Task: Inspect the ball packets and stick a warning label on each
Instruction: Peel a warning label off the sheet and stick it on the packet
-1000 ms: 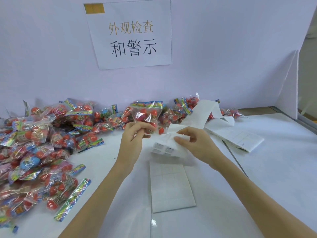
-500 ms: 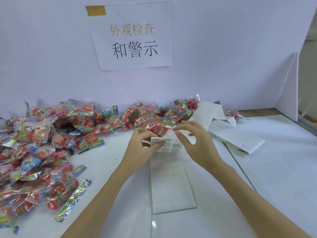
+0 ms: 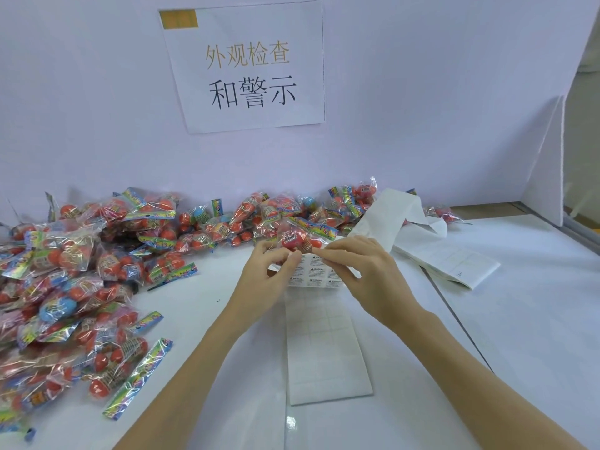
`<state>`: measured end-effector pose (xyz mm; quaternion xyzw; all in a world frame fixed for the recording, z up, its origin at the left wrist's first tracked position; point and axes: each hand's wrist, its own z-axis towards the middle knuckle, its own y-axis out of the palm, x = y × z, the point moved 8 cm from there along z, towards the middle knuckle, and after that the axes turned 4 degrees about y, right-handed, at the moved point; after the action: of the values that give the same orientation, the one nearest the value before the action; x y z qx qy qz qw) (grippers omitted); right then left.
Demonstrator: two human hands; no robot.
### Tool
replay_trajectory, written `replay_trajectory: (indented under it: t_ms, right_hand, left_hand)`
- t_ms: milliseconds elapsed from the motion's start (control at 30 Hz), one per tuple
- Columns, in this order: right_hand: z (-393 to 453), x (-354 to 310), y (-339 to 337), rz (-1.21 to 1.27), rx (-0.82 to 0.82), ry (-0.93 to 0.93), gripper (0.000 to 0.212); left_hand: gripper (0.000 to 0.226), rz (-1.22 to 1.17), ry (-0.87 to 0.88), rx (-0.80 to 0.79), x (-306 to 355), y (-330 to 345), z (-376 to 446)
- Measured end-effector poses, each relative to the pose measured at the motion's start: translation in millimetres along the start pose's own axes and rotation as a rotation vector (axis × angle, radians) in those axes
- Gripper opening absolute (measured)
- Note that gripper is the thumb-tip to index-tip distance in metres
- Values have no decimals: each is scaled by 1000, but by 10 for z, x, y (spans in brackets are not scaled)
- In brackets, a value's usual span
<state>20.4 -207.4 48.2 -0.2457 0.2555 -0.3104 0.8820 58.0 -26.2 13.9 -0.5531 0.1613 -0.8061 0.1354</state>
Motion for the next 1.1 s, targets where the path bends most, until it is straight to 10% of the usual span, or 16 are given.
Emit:
replay_trajectory:
  t_ms: [500, 733, 1100]
  right_hand:
    - [1, -83, 21, -12, -29, -42, 29]
    - [-14, 31, 45, 53, 13, 105, 13]
    - [-6, -139, 35, -38, -31, -77, 46]
  left_hand:
    - [31, -103, -55, 68, -40, 0, -19]
    - [7, 59, 98, -199, 86, 171, -48]
    - [18, 118, 79, -175, 98, 106, -38]
